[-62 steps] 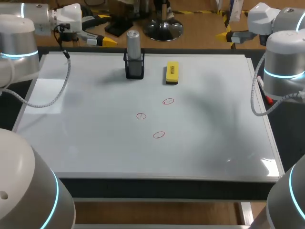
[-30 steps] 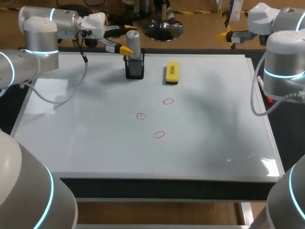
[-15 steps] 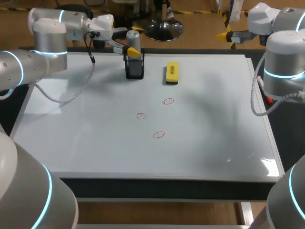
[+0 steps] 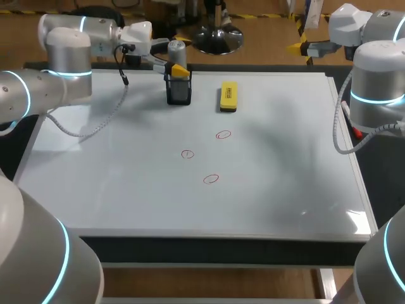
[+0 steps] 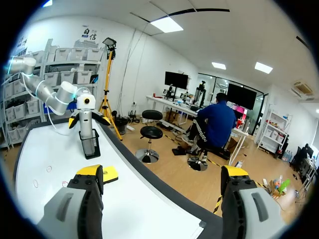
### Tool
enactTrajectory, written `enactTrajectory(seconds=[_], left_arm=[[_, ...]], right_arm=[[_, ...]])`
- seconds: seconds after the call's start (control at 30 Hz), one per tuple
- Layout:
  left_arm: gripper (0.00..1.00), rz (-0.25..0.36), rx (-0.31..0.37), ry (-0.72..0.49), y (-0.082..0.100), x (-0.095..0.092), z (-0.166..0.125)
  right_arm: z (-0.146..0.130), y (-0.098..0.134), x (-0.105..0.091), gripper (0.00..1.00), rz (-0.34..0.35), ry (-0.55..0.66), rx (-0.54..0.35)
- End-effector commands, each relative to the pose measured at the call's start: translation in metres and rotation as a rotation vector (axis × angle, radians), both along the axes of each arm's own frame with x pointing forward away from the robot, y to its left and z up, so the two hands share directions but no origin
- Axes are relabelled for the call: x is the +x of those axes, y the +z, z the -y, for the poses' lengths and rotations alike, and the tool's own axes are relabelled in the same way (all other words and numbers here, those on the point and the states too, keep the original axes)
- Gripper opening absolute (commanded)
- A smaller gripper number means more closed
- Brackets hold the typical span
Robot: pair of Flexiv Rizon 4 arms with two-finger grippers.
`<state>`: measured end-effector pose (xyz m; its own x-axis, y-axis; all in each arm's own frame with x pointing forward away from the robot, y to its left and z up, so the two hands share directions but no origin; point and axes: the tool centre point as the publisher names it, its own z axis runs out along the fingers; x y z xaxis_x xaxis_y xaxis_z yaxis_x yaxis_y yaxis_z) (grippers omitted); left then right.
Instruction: Pick up the inspection probe, press it on each red-marked spot on the whiteboard one by one, put down the probe, pick up the eraser, and wipe off all the red marks.
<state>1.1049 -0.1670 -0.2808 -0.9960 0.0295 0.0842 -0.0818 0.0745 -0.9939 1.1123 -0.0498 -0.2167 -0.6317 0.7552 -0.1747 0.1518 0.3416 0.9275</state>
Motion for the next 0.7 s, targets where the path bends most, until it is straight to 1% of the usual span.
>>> enactTrajectory(seconds=[0.03, 0.07, 0.1, 0.13, 0.17, 0.47, 0.7], left_arm=[[0.92, 0.007, 0.016, -0.008, 0.005, -0.006, -0.001], [0.76, 0.008, 0.021, -0.011, 0.005, -0.007, -0.001], [0.48, 0.009, 0.023, -0.012, 0.005, -0.008, 0.000], [0.31, 0.009, 0.025, -0.013, 0.005, -0.009, -0.001], [0.00, 0.011, 0.026, -0.016, 0.006, -0.010, -0.001], [0.00, 0.039, 0.033, -0.043, 0.016, -0.020, -0.003], [0.00, 0.067, 0.026, -0.035, 0.033, -0.025, -0.001]], right_arm=[[0.000, 0.000, 0.000, 1.00, 0.000, 0.001, 0.000], [0.000, 0.000, 0.000, 1.00, 0.000, 0.001, 0.000], [0.000, 0.000, 0.000, 1.00, 0.000, 0.001, 0.000], [0.000, 0.000, 0.000, 1.00, 0.000, 0.001, 0.000], [0.000, 0.000, 0.000, 1.00, 0.000, 0.001, 0.000], [0.000, 0.000, 0.000, 1.00, 0.000, 0.001, 0.000], [0.000, 0.000, 0.000, 1.00, 0.000, 0.001, 0.000]])
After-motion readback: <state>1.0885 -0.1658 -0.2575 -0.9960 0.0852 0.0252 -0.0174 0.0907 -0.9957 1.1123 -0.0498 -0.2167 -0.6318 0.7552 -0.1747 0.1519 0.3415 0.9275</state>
